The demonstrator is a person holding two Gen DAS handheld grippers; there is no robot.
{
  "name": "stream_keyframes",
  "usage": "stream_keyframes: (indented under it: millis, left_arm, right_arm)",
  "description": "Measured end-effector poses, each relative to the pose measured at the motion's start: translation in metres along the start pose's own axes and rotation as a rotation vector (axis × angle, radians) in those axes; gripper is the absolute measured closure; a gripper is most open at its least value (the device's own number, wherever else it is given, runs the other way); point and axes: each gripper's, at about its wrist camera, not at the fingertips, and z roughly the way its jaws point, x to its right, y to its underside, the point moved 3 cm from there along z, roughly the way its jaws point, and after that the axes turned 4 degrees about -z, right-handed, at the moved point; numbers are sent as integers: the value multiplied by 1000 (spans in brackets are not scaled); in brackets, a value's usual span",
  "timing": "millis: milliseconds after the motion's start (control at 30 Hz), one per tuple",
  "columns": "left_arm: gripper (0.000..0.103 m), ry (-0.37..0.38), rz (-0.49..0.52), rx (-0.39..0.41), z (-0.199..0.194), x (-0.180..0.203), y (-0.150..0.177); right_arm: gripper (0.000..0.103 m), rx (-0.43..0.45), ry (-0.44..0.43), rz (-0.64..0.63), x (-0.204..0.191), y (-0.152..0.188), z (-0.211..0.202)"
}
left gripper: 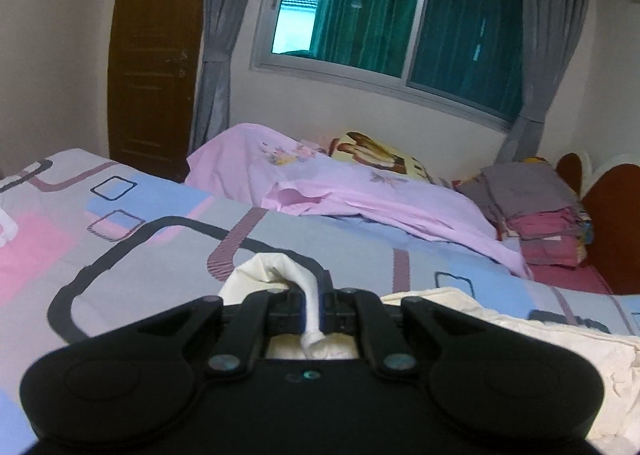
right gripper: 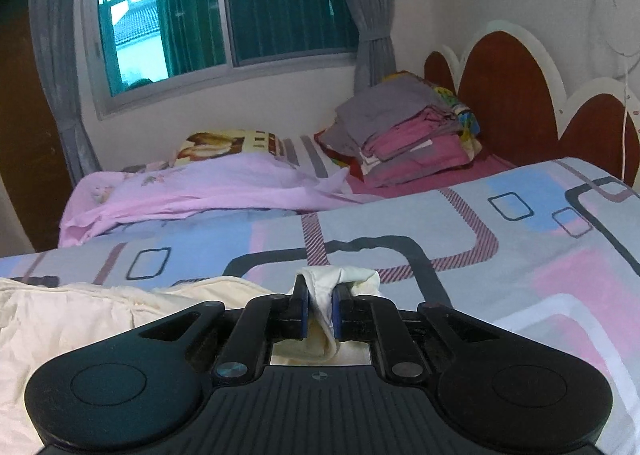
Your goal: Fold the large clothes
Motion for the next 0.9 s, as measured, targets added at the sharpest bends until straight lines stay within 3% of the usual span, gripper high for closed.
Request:
stream_keyframes:
  millis: [200,400,500,533,567,633,733,800,833,900]
  left_arm:
    - [98,-42,33,3,36,8,6]
    - [93,-116,115,-79,72,11,32]
    - [93,-129,160,-113,83,14,41]
    - [93,-128,164,-124,84,14,41]
    - [93,-125,156,-133,84,13,39]
    - [91,-110,123,-153,81,9,33]
    - [77,-80,84,-159,68,3,22]
    - [28,-76,74,-129,51,0,16]
    - [22,-84,71,-98,43,-1,13]
    - [24,-63,84,-41,22,0,11]
  right_arm:
    - [93,-45,24,2,3,5,38]
    - [89,-102,46,-17,5,20,64]
    - [72,-106,66,-34,2,21,69]
    - [60,-101,72,-33,1,21,69]
    - [38,-90,86,-28,1,19,67]
    - [18,-38,112,-15,4,14,57]
    - [18,8,92,4,8,4,38]
    - [18,47,61,13,6,-1,21]
    - [18,66,44,4,2,-2,12]
    - [18,101,21,-34,-12,-3,-4]
